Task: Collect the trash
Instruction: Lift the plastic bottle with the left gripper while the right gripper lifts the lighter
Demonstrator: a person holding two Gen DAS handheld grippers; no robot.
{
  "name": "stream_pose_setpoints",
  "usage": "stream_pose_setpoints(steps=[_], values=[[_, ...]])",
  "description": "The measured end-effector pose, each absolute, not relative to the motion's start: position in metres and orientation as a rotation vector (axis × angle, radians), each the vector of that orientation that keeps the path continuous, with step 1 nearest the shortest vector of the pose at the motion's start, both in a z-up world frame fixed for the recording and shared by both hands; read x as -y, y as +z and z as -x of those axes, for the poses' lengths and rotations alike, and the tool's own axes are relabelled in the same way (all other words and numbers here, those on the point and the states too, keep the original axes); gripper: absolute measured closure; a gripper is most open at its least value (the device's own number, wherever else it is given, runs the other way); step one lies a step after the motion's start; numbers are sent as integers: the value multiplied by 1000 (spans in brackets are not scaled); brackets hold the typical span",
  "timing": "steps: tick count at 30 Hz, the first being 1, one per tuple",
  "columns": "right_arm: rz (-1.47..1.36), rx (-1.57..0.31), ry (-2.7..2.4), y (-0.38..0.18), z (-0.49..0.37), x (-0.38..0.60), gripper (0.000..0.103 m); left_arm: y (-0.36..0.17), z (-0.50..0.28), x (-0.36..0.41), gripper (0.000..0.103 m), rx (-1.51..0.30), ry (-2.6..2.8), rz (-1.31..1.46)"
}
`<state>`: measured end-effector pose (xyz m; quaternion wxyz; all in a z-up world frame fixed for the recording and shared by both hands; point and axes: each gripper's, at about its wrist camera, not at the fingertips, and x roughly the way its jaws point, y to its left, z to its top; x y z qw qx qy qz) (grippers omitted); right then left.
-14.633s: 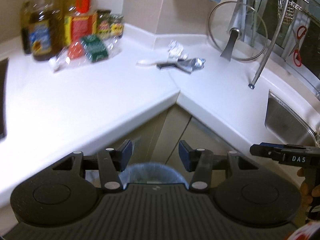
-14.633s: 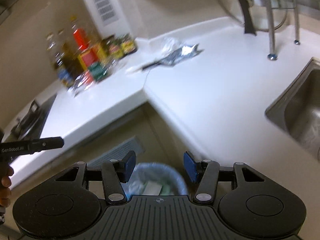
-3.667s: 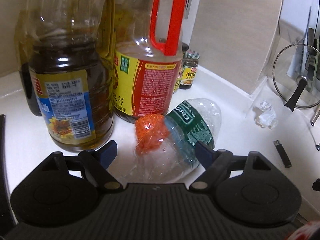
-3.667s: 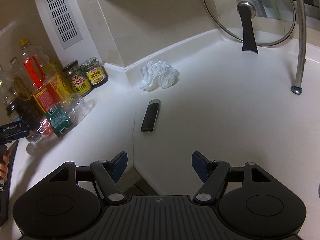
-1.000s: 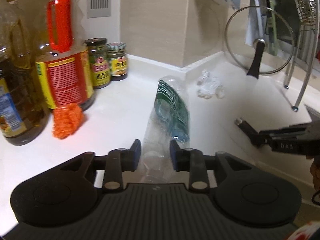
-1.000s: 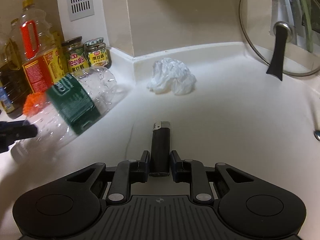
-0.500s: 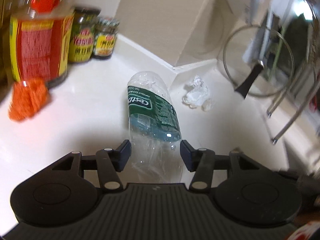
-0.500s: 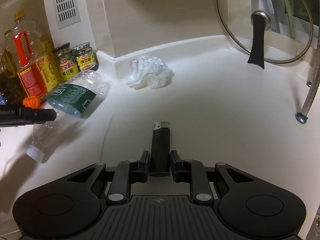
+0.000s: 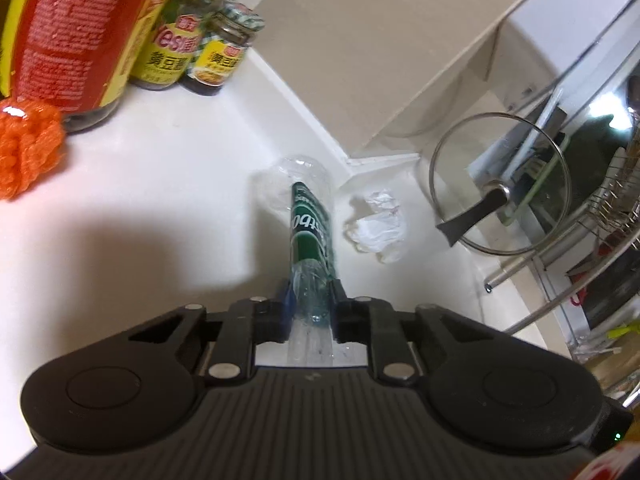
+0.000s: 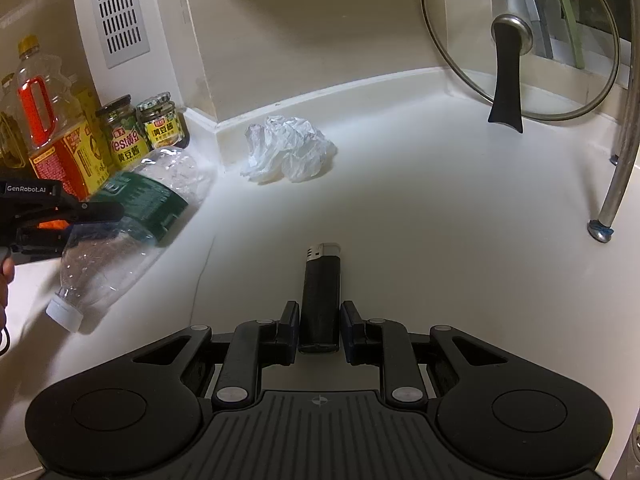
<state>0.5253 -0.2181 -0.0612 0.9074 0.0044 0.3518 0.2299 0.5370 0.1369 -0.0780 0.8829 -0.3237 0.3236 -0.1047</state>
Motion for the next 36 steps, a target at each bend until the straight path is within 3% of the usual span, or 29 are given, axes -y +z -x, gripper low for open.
stream_pose_setpoints(steps=[22,32,36], values=[[-28,-675,602,-38,-478,244,83,-43,-426,-98,89,-605,-123,598],[32,-708,607,-56,-474,275,83,-35,-374,-75,89,-582,-33,583],[37,-726,597,-58,-478,281,76,-34,-365,-76,89,-573,-8,594]])
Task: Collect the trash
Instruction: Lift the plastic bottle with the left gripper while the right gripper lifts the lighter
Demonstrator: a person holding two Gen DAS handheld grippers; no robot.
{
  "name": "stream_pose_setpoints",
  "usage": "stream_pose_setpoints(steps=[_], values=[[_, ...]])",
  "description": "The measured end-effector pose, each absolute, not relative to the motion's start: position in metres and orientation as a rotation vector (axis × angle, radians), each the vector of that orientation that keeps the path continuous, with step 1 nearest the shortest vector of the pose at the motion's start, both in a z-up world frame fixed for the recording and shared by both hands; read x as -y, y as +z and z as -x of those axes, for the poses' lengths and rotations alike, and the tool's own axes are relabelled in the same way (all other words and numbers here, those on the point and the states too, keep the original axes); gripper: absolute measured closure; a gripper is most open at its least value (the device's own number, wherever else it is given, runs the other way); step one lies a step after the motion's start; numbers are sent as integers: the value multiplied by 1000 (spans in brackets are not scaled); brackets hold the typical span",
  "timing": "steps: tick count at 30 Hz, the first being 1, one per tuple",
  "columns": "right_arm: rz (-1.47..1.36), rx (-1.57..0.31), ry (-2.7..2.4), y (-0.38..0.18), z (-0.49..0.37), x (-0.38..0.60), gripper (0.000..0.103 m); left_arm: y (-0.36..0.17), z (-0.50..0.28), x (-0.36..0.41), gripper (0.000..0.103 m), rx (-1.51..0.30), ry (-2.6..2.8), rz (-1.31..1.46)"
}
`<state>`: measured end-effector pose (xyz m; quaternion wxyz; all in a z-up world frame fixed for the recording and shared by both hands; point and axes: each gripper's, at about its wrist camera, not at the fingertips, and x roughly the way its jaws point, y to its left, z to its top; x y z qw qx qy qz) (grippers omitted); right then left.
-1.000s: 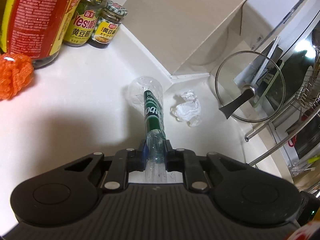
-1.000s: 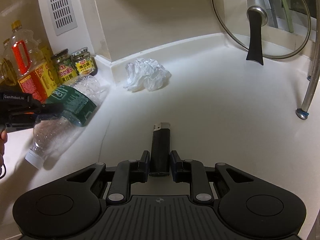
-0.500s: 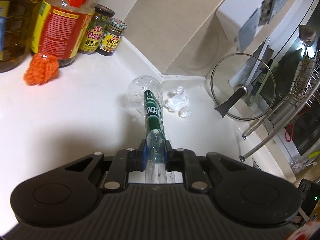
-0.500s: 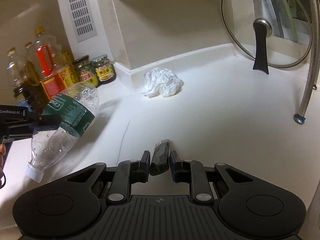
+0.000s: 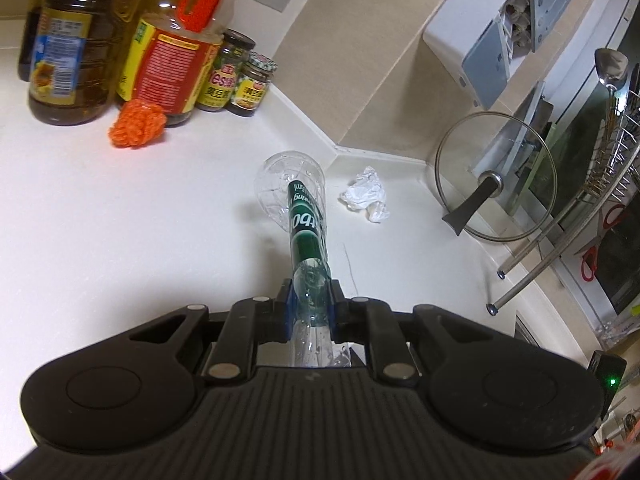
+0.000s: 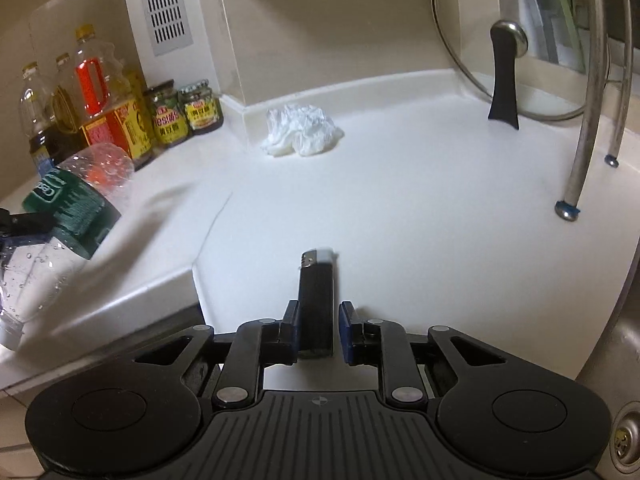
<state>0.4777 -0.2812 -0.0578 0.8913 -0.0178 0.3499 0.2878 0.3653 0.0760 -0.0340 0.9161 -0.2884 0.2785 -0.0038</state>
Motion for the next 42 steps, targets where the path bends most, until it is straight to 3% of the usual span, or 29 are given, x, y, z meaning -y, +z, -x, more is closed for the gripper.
stream_pose_setpoints(steps=[2,6,10,13,42], values=[[42,-718,587,-57,-480,280,56,-34,-364,-78,89,-570,1,598],[72,-712,583,-58,-488,270,56,-32,-365,-83,89,-566,17,599],[98,-711,574,-62,-493,260,59,-30,-368,-91,89,-562,27,594],[138,-697,560,-64,-492,253,80,-29,-370,-96,89,-559,31,593],[47,-631,633,-27,-440,287,81,-15,-339,-48,89,-545,-66,577]])
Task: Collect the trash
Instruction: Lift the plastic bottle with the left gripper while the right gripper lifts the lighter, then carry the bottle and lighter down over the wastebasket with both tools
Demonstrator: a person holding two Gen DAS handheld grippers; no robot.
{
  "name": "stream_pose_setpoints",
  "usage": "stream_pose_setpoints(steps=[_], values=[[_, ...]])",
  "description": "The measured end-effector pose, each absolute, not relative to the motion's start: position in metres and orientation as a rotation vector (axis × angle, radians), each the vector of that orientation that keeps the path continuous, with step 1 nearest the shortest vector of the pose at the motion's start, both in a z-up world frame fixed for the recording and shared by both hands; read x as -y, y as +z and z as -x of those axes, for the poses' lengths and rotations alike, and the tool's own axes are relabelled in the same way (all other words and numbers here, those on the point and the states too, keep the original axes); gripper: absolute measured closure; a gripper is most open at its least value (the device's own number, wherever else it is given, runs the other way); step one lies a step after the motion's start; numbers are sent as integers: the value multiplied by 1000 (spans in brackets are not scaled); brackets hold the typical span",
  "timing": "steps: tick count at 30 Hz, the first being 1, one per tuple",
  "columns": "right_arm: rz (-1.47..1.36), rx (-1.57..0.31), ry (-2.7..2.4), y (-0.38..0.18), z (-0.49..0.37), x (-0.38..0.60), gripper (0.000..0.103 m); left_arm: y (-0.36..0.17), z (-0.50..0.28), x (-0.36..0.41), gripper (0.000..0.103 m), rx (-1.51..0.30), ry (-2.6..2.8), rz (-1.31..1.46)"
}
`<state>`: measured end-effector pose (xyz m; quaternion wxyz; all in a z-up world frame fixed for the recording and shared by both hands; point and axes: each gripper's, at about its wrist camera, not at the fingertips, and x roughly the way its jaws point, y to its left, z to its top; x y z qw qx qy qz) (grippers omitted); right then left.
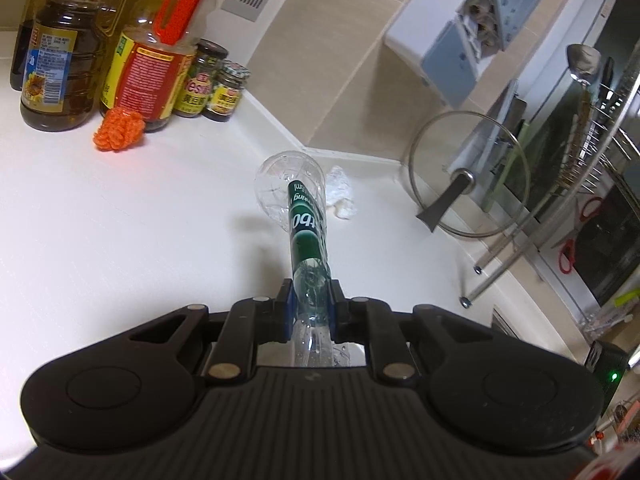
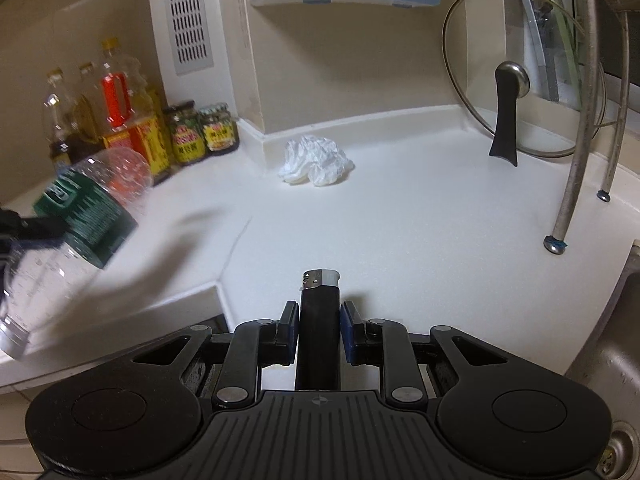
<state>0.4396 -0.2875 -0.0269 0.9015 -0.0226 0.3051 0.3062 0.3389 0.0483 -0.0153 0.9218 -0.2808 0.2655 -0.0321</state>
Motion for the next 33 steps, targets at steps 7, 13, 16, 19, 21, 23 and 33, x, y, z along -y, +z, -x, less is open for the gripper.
stream_pose_setpoints(steps=[7,13,16,19,21,23,33], values=[[20,-627,713,-14,-401,304,81,-14,-299,-15,89,-544,-79,584],[7,-645,792,-16,-368,313,81,-22,-261,10,89,-562,-63,600],[2,-662,823,-20,-354,315,81,-28,-246,17,89,-574,-48,610],[3,-685,848,-26,-340,316,81,-34,-230,23,89,-585,-35,617],[6,-702,859,-31,-333,316,81,-39,-221,25,89,-599,-24,622],[6,-721,868,-36,-326,315,81,-45,-212,26,89,-618,-14,629],[32,-825,865,-77,-301,295,81,-90,-192,26,89,-730,-5,684]])
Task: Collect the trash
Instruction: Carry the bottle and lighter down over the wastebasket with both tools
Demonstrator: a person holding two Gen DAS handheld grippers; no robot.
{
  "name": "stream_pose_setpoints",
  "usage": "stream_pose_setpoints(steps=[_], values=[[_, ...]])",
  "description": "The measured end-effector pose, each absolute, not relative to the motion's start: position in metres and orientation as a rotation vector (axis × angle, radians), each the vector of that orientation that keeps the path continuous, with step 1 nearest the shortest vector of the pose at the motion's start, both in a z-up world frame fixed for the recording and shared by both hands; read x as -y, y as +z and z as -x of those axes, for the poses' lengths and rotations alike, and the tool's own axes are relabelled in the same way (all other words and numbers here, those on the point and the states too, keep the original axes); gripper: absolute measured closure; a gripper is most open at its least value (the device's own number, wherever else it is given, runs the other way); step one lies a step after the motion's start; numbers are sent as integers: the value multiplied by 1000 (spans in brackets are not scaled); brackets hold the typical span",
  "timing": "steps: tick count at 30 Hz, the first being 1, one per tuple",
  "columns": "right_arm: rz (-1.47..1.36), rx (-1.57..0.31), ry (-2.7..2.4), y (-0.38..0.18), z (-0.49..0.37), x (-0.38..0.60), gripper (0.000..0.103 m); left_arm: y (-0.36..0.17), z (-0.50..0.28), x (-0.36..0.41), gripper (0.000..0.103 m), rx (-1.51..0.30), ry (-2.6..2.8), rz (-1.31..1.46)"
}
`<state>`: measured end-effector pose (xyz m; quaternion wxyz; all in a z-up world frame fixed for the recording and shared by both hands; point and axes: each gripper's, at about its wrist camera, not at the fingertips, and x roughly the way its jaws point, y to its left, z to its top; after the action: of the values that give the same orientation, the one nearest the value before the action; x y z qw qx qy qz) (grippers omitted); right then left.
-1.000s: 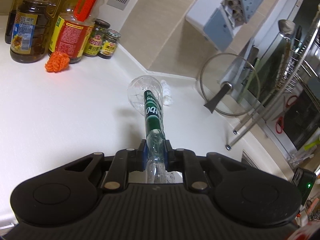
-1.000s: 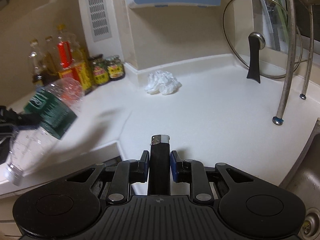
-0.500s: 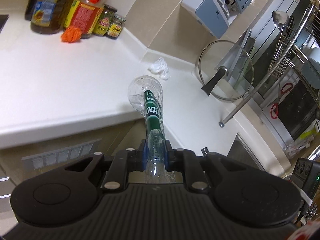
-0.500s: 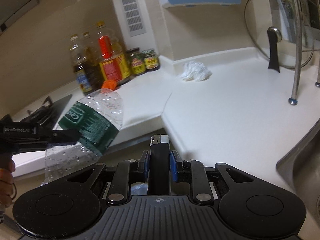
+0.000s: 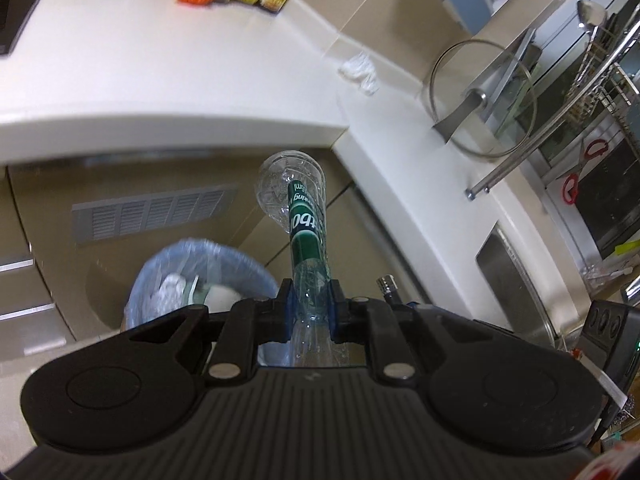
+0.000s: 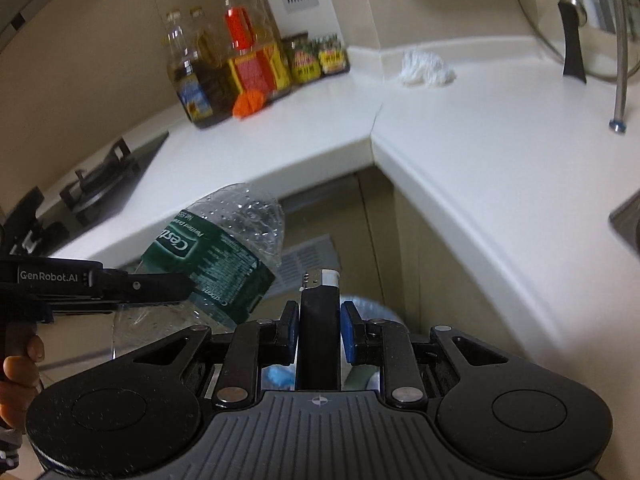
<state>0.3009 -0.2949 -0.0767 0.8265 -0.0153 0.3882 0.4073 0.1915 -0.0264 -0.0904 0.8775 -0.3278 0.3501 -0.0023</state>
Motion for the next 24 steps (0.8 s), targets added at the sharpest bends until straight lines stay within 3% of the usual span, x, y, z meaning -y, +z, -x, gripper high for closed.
stream_pose_setpoints(steps=[24], values=[[37,-1019,618,-205,-332,253,80,-243,-261,-9,89,-964,-31,798]])
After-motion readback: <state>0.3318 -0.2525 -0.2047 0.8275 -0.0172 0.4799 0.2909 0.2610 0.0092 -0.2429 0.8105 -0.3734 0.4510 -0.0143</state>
